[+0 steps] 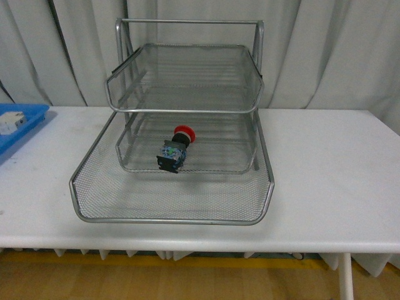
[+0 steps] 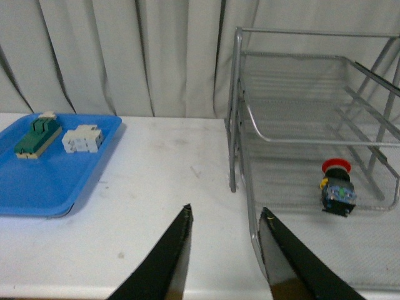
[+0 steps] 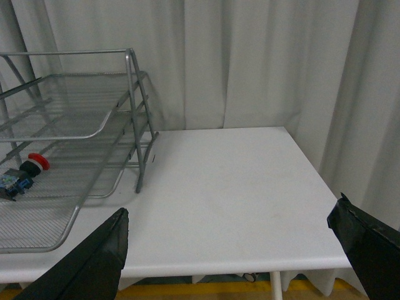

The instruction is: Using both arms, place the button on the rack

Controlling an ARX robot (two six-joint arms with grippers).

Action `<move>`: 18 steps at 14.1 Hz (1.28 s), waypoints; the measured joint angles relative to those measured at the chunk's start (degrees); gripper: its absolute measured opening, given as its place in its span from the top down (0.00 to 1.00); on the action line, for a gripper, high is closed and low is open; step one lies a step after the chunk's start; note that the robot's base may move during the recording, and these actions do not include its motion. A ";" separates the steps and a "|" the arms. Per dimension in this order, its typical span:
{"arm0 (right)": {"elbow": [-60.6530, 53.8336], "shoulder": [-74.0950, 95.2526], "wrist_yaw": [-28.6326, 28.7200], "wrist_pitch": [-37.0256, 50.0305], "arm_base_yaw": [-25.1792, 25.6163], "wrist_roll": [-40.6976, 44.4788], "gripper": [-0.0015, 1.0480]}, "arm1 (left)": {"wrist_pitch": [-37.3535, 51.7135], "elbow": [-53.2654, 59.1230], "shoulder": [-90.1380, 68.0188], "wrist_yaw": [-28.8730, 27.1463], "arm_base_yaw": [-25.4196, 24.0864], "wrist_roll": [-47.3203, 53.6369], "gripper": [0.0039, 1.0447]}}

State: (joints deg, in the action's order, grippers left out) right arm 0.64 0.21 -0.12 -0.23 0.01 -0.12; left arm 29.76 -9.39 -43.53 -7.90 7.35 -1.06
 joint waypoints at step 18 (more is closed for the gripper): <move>0.00 0.00 0.00 0.00 0.00 -0.02 0.06 | -14.84 8.87 29.11 7.89 -7.21 0.26 0.99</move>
State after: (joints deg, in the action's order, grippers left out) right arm 0.64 0.21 -0.12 -0.23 0.01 -0.14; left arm 14.92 -0.51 -14.41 -0.01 0.14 -0.80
